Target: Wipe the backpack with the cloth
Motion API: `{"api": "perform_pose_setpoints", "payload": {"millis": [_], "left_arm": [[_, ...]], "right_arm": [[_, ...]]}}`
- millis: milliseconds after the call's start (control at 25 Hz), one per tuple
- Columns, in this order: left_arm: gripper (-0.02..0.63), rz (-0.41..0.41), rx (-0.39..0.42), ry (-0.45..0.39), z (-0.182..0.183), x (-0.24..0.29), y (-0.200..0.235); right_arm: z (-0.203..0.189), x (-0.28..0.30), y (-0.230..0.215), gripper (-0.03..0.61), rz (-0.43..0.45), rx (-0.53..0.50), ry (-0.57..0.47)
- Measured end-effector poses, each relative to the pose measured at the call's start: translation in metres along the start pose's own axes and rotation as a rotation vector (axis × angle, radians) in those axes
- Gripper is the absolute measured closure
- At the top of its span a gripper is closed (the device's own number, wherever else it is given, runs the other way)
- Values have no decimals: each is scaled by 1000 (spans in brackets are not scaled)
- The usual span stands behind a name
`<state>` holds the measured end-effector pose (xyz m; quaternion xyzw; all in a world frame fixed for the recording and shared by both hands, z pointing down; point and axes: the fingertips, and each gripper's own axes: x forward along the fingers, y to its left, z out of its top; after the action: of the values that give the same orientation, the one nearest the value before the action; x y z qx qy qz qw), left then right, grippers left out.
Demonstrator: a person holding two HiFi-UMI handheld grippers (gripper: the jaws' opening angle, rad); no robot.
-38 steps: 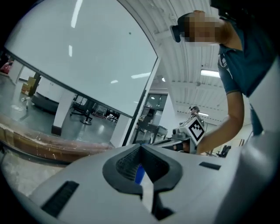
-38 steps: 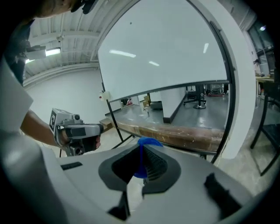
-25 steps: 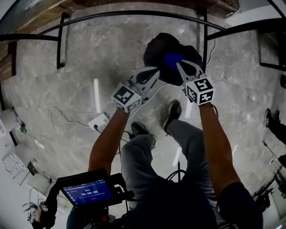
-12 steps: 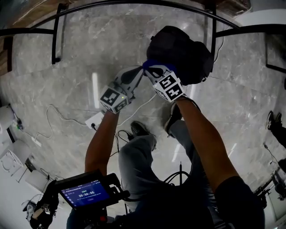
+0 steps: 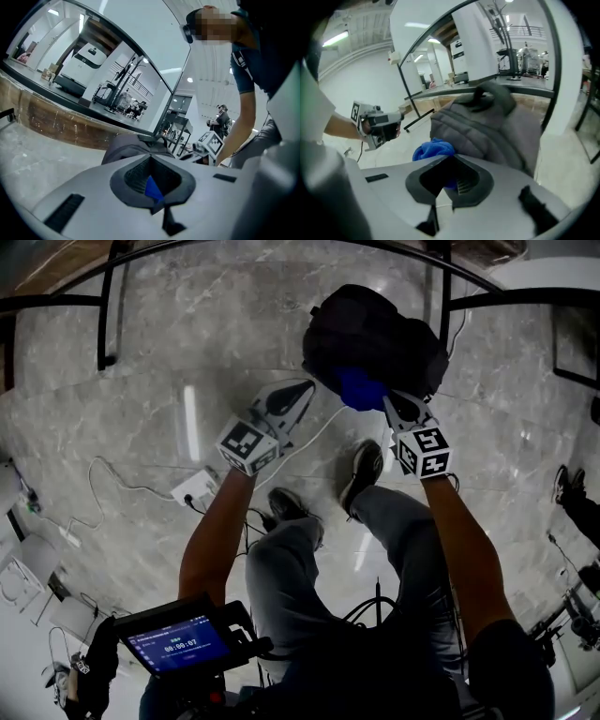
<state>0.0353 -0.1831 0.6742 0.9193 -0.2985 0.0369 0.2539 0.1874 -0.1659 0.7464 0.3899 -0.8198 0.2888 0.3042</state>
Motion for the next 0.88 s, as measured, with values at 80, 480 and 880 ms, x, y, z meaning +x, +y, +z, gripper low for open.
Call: {"api": "perform_pose_setpoints", "payload": {"millis": [80,480,880], "left_arm": [[612,-7,-4,-7,1,4,-4],[612,6,-16,-38,7,2,-1],[612,66,-47,-60,11,-11,17]], "right_arm": [[17,-24,-23,561,-71,60,-65],[135,32,10,561,-55,114,-325],[138,80,83,561,82,-64,-288]]}}
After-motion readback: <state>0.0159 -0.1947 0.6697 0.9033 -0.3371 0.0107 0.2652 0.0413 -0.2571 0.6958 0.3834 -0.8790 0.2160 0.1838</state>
